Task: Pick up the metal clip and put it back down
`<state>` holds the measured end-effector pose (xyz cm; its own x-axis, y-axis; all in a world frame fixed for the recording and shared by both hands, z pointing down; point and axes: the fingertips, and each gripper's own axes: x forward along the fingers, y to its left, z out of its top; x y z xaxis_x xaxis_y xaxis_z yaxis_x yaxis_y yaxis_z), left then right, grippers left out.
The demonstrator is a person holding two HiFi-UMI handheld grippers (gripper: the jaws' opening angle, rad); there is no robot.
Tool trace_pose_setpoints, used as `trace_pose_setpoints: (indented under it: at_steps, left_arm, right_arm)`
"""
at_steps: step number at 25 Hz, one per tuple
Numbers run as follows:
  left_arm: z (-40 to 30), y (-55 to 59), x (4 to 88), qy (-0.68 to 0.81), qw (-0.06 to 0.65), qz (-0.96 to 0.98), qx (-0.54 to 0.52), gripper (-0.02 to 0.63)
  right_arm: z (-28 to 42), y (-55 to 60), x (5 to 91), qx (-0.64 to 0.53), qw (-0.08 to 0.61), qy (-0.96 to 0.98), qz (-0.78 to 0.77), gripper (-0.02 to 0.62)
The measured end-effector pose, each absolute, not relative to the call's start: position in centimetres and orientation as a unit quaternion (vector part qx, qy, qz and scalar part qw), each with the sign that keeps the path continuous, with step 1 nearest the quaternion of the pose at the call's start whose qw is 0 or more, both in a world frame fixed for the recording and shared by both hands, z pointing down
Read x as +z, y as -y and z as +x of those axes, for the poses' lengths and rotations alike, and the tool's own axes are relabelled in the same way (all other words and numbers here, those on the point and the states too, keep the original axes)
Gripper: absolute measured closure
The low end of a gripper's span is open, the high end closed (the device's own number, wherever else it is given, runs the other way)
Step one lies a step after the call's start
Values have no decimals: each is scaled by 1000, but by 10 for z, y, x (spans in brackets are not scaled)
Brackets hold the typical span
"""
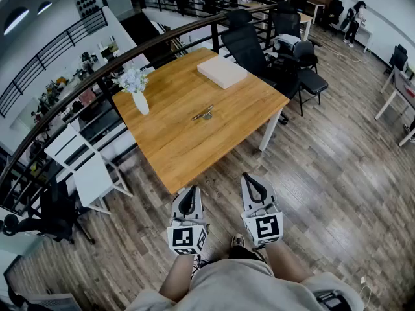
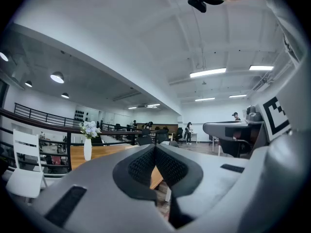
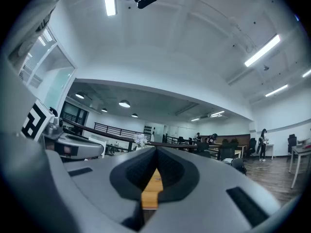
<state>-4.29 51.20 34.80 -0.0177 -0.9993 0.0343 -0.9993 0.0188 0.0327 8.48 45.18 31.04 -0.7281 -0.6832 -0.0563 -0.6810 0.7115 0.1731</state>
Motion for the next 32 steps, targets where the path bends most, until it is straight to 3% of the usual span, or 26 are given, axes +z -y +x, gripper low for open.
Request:
trace_pose_setpoints:
  at_steps: [21,32]
  left_arm:
    - [-9,-445,387,723,62,686,56,583]
    - [-54,-351,416,707,80,699,65,583]
  right_arm:
    - [116,-370,351,-11,12,941,338,569]
    - [65,-287,386,-9,44,943,330,569]
